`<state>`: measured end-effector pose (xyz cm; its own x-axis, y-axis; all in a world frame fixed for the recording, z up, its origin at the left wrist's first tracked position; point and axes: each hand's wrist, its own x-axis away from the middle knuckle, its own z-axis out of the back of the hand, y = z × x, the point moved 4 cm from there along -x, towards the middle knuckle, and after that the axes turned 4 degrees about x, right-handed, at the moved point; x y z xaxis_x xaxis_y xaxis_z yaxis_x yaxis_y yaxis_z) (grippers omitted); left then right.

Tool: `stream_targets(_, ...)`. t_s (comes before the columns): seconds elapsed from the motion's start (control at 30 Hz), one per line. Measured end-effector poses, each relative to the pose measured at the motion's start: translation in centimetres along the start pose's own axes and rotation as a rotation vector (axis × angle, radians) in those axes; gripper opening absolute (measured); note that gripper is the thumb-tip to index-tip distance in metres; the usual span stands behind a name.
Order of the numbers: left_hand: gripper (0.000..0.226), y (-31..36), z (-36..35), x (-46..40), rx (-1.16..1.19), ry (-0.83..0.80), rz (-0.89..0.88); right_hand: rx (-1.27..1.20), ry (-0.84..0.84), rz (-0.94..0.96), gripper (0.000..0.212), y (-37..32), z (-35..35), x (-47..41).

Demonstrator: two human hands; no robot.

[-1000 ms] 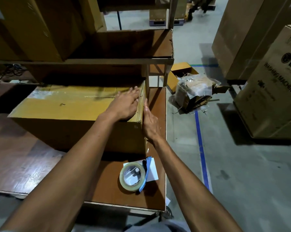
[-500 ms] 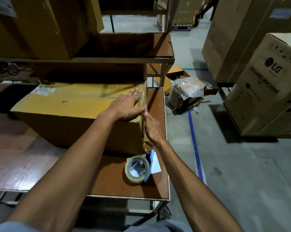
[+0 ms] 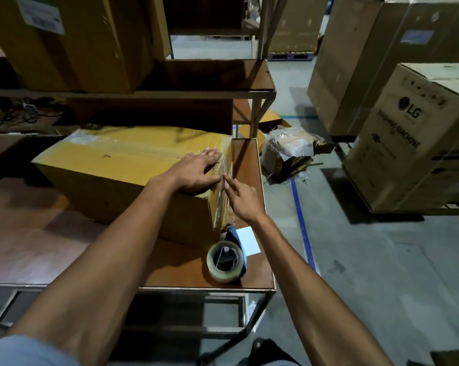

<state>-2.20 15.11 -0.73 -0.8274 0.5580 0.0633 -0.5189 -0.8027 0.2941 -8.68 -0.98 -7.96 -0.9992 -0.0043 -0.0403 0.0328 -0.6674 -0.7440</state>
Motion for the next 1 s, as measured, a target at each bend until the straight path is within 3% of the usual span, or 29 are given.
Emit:
stream_targets(0.1,0.091,0.5,-0.1,1.2,0.001,-0.020,0.043,0.038,0.151,0.078,0.040,-0.9,1.5,0.2)
stream_targets(0.2,0.081,2.0,-0.4,1.5,-0.018,0.037,0.099,0.105,0.297,0.212,0.046,-2.1,3.1,-0.2)
stream_targets(0.37,0.073,4.4,-1.4,1.9,-0.071,0.197,0.335,0.292,0.148,0.419,0.065,-2.4,4.2,-3.0)
stream_targets(0.57,0.047,6.9,-2.1,3.1,-0.219,0.424,0.538,0.343,0.042,0.501,0.052,-0.9,4.3,-5.1)
stream_targets(0.8,0.046,7.6,-2.3,2.7,-0.305,0.449,0.608,0.271,0.074,0.551,0.028,0.1,4.0,-7.5)
stream_targets(1.0,0.054,7.3,-2.7,2.3,-0.305,0.431,0.635,0.160,0.054,0.517,0.038,1.2,2.3,-8.7)
